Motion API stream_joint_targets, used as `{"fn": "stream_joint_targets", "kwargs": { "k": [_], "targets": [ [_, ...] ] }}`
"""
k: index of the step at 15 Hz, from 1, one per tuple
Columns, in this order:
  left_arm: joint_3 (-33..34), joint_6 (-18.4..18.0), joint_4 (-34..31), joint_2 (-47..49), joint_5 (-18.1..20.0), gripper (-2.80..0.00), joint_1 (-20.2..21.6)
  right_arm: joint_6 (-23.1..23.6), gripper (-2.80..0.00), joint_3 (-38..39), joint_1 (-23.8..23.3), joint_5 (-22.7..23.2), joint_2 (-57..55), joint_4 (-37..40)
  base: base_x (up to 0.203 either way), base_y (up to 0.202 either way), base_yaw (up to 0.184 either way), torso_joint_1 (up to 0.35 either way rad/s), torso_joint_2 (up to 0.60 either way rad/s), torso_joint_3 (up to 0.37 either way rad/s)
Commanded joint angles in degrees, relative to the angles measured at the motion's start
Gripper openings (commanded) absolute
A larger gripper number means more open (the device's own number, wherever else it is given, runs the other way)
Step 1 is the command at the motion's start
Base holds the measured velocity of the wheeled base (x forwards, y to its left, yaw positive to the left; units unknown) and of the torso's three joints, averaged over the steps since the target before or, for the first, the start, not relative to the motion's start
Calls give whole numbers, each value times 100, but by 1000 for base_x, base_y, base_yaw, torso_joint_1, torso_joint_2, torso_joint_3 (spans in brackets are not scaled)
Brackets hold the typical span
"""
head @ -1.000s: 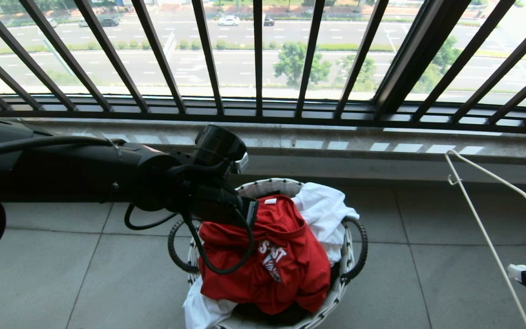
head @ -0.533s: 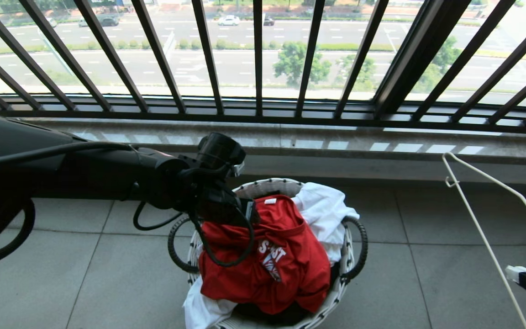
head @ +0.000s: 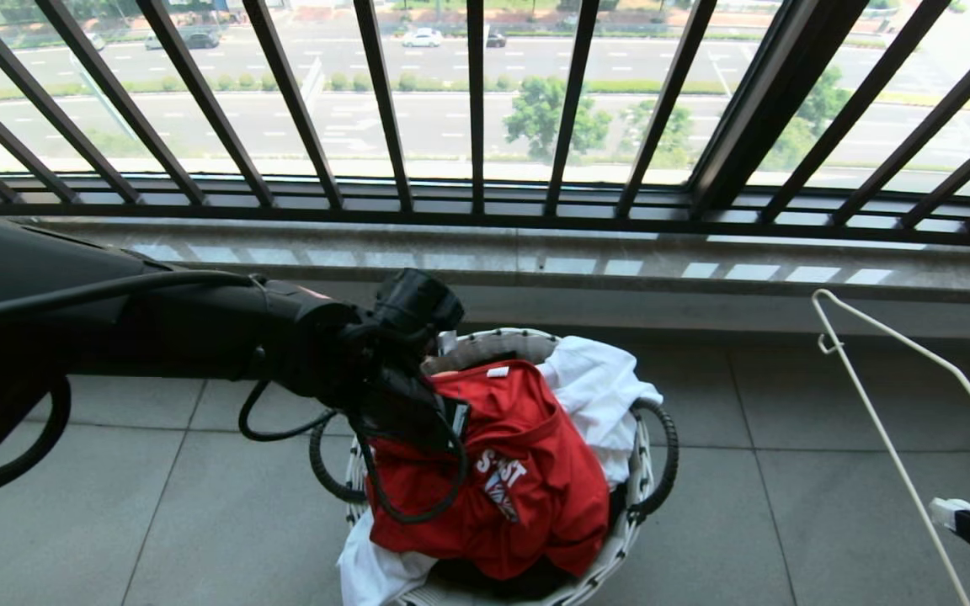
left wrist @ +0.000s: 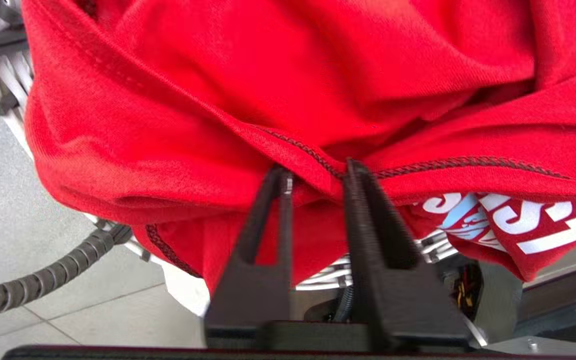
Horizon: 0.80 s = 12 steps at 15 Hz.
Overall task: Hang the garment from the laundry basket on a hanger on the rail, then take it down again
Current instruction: Pick up clothes from the basket
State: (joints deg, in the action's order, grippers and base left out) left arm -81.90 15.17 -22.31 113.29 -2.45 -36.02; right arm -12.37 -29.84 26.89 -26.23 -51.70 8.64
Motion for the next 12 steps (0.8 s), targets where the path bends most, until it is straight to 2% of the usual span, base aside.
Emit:
{"fn": "stream_joint_targets", "kwargs": {
  "k": [1, 8, 12],
  "targets": [
    [16, 11, -165, -35, -1, -280, -123, -11, -280, 5, 1, -13, 11, 6, 0, 0, 0, 0, 0, 0],
    [934, 35, -124, -82, -1, -280, -458, -6, -280, 52, 1, -5, 3, -24, 0, 0, 0, 0, 0, 0],
    [1591, 84, -124, -633, 7, -280, -854, -2, -280, 84, 1, -5, 2, -29, 0, 0, 0, 0, 0, 0]
  ]
}}
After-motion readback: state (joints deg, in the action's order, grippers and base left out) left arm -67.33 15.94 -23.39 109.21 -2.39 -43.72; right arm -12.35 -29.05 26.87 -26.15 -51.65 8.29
